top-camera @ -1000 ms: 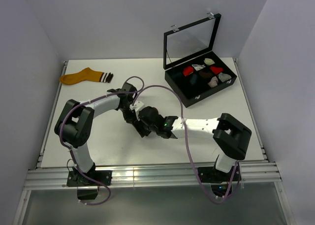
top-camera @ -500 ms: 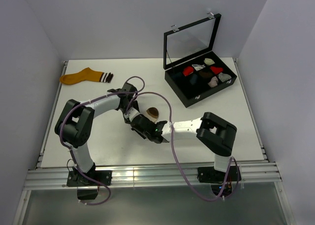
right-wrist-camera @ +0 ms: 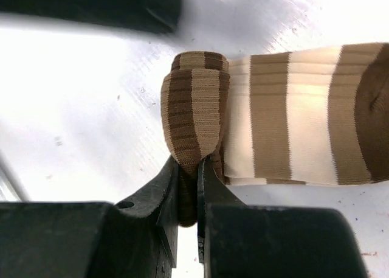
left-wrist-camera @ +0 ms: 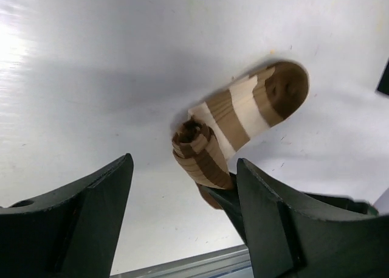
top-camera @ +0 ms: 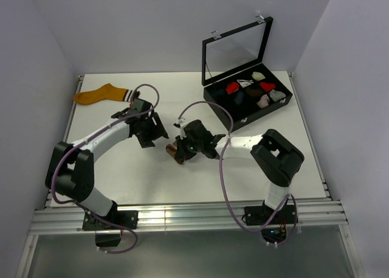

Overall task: Roll the socks
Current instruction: Roll the sock at the center of the board.

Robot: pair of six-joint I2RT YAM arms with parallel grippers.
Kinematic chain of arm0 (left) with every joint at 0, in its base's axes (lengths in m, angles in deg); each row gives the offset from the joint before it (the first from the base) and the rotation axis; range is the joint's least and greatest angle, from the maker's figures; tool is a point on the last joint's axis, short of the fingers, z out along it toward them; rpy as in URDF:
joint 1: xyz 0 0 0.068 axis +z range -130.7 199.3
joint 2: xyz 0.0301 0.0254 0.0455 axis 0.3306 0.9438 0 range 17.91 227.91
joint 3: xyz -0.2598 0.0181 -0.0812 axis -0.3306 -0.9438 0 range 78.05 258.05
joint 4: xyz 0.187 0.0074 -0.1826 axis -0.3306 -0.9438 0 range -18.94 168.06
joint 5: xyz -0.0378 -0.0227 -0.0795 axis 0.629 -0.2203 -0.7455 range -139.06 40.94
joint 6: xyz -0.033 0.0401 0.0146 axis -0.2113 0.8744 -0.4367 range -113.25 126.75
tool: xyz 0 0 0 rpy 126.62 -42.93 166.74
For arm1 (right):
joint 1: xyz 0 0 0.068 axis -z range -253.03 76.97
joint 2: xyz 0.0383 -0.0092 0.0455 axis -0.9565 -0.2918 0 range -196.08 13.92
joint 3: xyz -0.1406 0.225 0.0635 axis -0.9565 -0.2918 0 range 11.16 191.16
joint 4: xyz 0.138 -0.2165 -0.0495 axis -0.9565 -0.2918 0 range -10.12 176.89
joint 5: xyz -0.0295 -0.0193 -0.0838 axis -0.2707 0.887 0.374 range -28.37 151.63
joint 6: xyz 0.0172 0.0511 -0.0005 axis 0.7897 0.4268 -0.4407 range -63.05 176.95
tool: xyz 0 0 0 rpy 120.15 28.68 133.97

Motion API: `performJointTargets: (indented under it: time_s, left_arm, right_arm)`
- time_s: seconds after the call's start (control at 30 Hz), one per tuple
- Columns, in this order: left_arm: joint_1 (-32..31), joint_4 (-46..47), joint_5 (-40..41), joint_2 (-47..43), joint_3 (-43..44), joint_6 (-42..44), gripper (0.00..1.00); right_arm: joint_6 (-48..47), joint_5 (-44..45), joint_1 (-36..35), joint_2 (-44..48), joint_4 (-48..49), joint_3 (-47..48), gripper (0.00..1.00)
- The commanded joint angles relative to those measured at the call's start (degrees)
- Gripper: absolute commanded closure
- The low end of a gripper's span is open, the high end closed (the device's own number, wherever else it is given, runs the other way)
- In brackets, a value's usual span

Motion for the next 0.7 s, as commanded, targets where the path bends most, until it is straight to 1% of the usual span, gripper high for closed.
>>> performJointTargets:
  time_s: [0.0,0.07,0.1,0.17,0.23,0.37,0.53,0.67]
  left_arm:
    - [1.5,3.7,0.9,-4.1,-3.1,-3.4,0.26]
    - [1.4,5.6,-1.5,-4.5,-4.7,-3.4,0.27]
    - [1.3,6.1,-2.1,-4.4,-5.2,-3.5,0.28]
    - [0.8,7.2,-3.2,-4.2,-6.6,-3.7,0.28]
    - [-0.1,8.5,-4.0,-4.1,-8.0,-4.2,0.28]
    - [-1.6,10.6,-4.7,-2.9,-9.0,-5.2,0.30]
    - [-3.1,11.4,-4.1,-0.7,-9.4,-5.6,0.33]
    - [-3.4,10.9,-3.0,2.5,-8.6,-5.1,0.39]
  right_arm:
    - [7.1,-16.7,3.9,-0.9,4.2,-1.7,1.00]
    - [9.4,-21.3,5.5,-2.9,6.3,-1.9,1.00]
    - [11.9,-25.0,7.1,-3.5,8.6,-2.3,1.00]
    - [15.0,-28.0,8.7,-5.1,11.2,-2.8,1.00]
    - [16.1,-31.2,10.3,-6.8,12.3,-2.4,1.00]
    - [18.1,-33.4,12.0,-9.0,14.0,-2.3,1.00]
    - [20.0,-33.7,13.2,-10.9,14.9,-2.9,1.00]
    - [19.6,-33.0,13.3,-10.8,14.7,-3.6,1.00]
